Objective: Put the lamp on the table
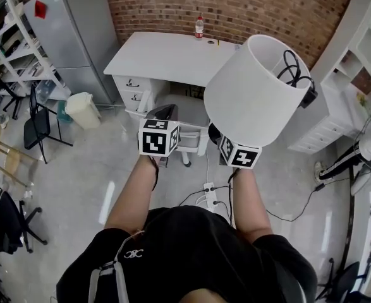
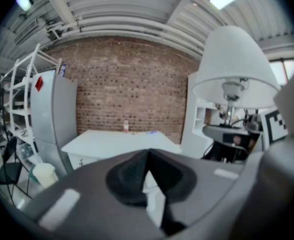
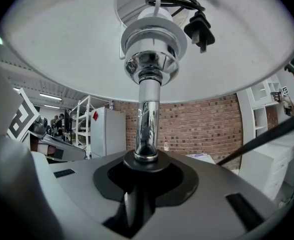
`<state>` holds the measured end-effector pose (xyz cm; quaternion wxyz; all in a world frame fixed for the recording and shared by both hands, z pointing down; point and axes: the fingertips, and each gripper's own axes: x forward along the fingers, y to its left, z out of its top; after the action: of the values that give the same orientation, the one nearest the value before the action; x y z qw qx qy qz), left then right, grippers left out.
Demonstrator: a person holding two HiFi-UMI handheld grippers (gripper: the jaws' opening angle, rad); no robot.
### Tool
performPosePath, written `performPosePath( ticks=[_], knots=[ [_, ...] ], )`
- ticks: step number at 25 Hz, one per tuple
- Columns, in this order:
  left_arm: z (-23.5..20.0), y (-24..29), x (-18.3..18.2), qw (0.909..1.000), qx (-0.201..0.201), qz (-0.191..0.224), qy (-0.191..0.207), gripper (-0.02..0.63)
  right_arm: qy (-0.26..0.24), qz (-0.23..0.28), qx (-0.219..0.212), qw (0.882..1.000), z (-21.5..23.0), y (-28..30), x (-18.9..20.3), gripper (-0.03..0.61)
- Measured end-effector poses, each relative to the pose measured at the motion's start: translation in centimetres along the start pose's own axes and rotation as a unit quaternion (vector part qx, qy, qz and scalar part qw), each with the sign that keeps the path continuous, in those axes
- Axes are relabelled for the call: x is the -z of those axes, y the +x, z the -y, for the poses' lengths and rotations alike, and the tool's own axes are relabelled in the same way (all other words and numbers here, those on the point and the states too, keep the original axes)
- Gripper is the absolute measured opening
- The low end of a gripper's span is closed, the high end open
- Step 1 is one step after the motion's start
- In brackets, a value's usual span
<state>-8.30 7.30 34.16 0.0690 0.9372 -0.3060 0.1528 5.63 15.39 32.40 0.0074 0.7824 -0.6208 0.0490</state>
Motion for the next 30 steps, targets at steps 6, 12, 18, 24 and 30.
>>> performPosePath(
  ticks=[6,12,18,24,30],
  knots=[
    [-0.1,2.9,-0.5,0.9995,0.014,-0.003,-0.029,-0.002,0.010,-0.007,-0.014,1.000,1.3,2.6,0.1,0.086],
    [-1.6,5.6,-0.3,0.9992,0.017,-0.006,-0.037,-0.002,-0.002,-0.026,-0.014,1.000,1.7,5.6,1.5,0.086],
    [-4.6,10.0,-1.2,0.9988,0.030,-0.002,-0.038,-0.002,0.003,-0.030,-0.018,0.999,1.9,10.9,1.6,0.086],
    [-8.7,15.7,-4.2,0.9987,0.046,0.008,-0.022,-0.002,0.009,-0.014,-0.011,1.000,2.7,18.3,-0.7,0.086],
    [-12.5,20.6,-6.2,0.9978,0.065,-0.004,-0.010,-0.002,0.012,-0.009,0.011,1.000,3.0,23.9,-2.0,0.086]
  ],
)
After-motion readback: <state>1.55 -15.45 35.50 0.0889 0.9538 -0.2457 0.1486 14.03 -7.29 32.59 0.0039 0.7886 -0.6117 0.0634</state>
